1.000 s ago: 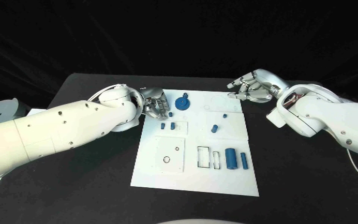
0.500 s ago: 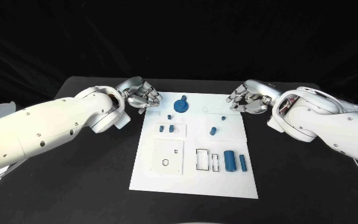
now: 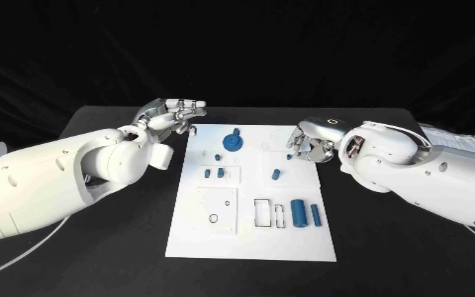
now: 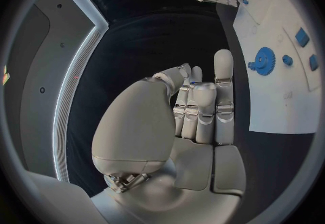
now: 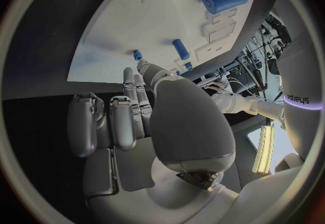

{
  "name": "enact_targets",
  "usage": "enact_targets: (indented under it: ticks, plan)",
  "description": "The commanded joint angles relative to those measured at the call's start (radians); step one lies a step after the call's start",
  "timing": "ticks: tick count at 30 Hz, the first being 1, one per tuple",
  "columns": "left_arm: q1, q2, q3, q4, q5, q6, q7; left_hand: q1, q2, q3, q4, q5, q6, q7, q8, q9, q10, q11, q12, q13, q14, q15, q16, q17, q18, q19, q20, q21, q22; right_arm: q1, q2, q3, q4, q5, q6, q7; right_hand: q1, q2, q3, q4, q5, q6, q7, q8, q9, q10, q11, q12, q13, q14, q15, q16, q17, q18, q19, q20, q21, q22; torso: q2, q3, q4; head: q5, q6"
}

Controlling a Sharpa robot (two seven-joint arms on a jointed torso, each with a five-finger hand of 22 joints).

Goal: Assemble the parts on the task board

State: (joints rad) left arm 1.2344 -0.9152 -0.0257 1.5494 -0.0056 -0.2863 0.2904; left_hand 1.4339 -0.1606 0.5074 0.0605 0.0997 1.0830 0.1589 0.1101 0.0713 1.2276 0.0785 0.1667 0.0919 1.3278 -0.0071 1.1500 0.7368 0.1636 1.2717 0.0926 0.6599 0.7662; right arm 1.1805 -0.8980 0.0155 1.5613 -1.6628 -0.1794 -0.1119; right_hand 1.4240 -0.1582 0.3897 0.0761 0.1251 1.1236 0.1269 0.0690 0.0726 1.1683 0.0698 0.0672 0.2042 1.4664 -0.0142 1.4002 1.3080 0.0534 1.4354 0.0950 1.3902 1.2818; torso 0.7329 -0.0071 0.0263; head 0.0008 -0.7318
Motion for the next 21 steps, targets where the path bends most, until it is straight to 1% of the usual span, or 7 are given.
enact_targets:
  ticks: [1, 4, 9, 16, 21]
  plan:
    - [-0.001, -0.003, 0.0, 0.015, 0.14, 0.014, 0.072, -0.009, 0.001, -0.009, 0.0, 0.004, 0.004, -0.002, 0.004, -0.001, 0.0, -0.002, 0.005, 0.002, -0.008, 0.0, -0.005, -0.003, 0.018, -0.006, 0.0, -0.007, -0.004, -0.007, 0.009, -0.001, -0.003, -0.1, 0.05, -0.046, -0.003, -0.009, 0.011, 0.001, -0.005, -0.002, 0.0, -0.005, -0.001, -0.007, 0.002, -0.003, -0.014, 0.058, 0.007, -0.006, 0.041, 0.014, -0.007, -0.002, -0.008, -0.004, 0.001, 0.0009, 0.0013, -0.003, -0.001]
    - [-0.001, -0.005, -0.001, 0.023, 0.144, 0.02, 0.075, -0.01, 0.002, -0.011, -0.002, 0.004, 0.004, -0.002, 0.005, -0.001, -0.001, -0.002, 0.007, 0.003, -0.01, 0.0, -0.007, -0.007, 0.019, -0.008, 0.0, -0.012, -0.009, -0.011, 0.017, -0.002, -0.005, -0.107, 0.058, -0.046, -0.004, -0.009, 0.016, 0.0, -0.005, -0.001, 0.0, -0.005, -0.001, -0.009, 0.001, -0.003, -0.021, 0.058, 0.006, -0.008, 0.039, 0.014, -0.007, -0.002, -0.009, -0.006, 0.001, 0.0007, 0.0007, -0.001, -0.001]
    - [-0.002, -0.008, -0.002, 0.031, 0.148, 0.024, 0.074, -0.01, 0.003, -0.013, -0.003, 0.005, 0.004, -0.002, 0.005, -0.001, -0.002, -0.002, 0.009, 0.003, -0.011, 0.0, -0.009, -0.01, 0.019, -0.01, 0.0, -0.016, -0.011, -0.018, 0.029, -0.003, -0.01, -0.115, 0.074, -0.044, -0.005, -0.009, 0.025, -0.001, -0.006, 0.001, -0.002, -0.004, 0.0, -0.01, 0.0, -0.003, -0.033, 0.058, 0.005, -0.011, 0.035, 0.014, -0.008, -0.002, -0.011, -0.008, 0.0, 0.0011, 0.0004, -0.003, -0.003]
    - [-0.002, -0.009, -0.002, 0.033, 0.148, 0.025, 0.073, -0.01, 0.004, -0.014, -0.006, 0.006, 0.004, -0.002, 0.005, -0.002, -0.004, -0.002, 0.011, 0.004, -0.014, 0.0, -0.011, -0.015, 0.019, -0.01, 0.0, -0.018, -0.012, -0.024, 0.041, -0.004, -0.02, -0.123, 0.089, -0.044, -0.005, -0.007, 0.032, -0.002, -0.006, 0.004, -0.002, -0.003, 0.0, -0.008, -0.001, -0.002, -0.041, 0.058, 0.004, -0.013, 0.033, 0.015, -0.008, -0.003, -0.013, -0.01, 0.001, 0.0009, -0.0003, -0.002, -0.002]
    - [-0.002, -0.008, -0.002, 0.033, 0.148, 0.025, 0.072, -0.011, 0.005, -0.017, -0.009, 0.007, 0.002, -0.002, 0.004, -0.002, -0.008, -0.001, 0.015, 0.005, -0.017, 0.0, -0.013, -0.021, 0.019, -0.011, 0.0, -0.02, -0.014, -0.027, 0.054, -0.006, -0.034, -0.127, 0.094, -0.043, -0.006, -0.005, 0.037, -0.002, -0.007, 0.005, -0.002, -0.003, 0.001, -0.007, -0.001, -0.001, -0.046, 0.058, 0.004, -0.014, 0.033, 0.015, -0.008, -0.004, -0.013, -0.01, 0.0, 0.001, 0.0006, -0.003, -0.002]
